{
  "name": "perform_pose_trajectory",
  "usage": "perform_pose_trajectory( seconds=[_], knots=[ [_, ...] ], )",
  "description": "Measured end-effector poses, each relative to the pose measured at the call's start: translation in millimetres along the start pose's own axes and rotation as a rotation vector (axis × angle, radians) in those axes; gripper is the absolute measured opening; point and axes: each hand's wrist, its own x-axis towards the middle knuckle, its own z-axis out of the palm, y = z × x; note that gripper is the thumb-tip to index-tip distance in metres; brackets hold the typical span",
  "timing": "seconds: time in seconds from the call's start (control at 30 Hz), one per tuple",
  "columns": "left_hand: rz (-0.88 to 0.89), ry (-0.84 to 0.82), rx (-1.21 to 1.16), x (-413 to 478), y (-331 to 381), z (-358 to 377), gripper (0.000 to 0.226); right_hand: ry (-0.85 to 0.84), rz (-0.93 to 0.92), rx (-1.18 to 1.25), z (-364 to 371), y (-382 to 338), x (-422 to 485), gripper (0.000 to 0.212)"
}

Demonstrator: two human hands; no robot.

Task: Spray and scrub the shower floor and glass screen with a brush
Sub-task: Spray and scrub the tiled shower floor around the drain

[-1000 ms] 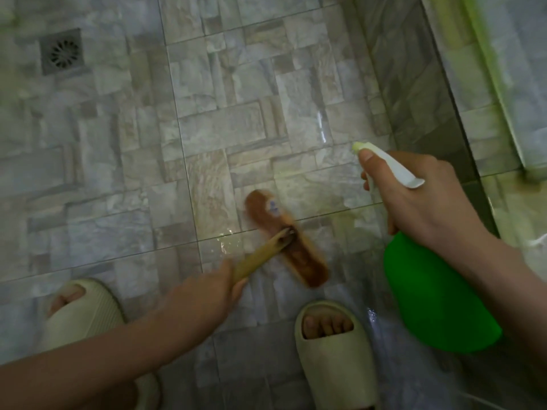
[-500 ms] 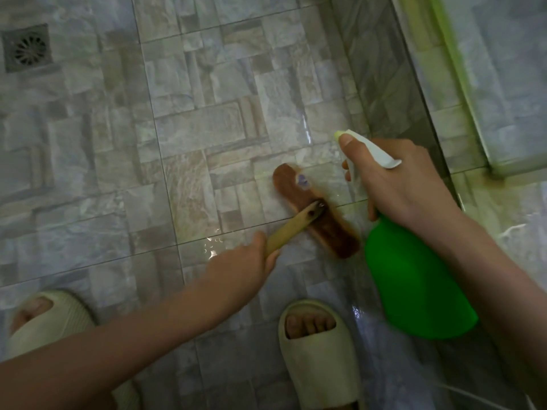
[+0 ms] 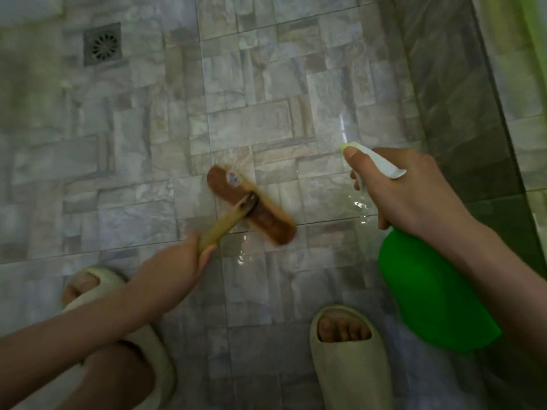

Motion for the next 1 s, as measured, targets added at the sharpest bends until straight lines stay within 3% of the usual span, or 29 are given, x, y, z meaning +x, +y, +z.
perform_pose_trajectory(
  seconds=[0.17,0.3,0.37,0.47,0.6,0.7,0.83,0.93,1.0],
  knots=[
    [-0.058,0.101,-0.254,22,23,2,0.031,-0.045,-0.044,-0.014,15,-7,5,0.062],
    [-0.084,-0.167,-0.121,-63,-9,21,0.019,-0.081,-0.028,-0.019,20,-8,4,0.062],
    [-0.063,-0.236,-0.03,-65,-18,19,0.019,-0.099,-0.035,-0.024,25,-9,5,0.062],
    [-0.073,-0.081,-0.034,-1,-29,-1,0.021,-0.135,-0.04,-0.068,31,-17,8,0.06],
    [-0.256,0.23,-0.255,89,-44,-37,0.034,-0.147,-0.075,-0.044,35,-26,11,0.062],
    [-0.256,0.18,-0.246,74,-40,-36,0.034,-0.142,-0.103,-0.029,36,-36,14,0.061],
    [-0.226,-0.022,-0.206,22,-29,-31,0.033,-0.146,-0.163,-0.038,40,-61,24,0.061],
    [-0.246,0.044,-0.192,67,-39,-59,0.033,-0.126,-0.197,-0.038,51,-83,43,0.063],
    [-0.36,0.028,-0.261,111,-48,-88,0.037,-0.119,-0.205,-0.02,59,-97,56,0.065]
  ],
)
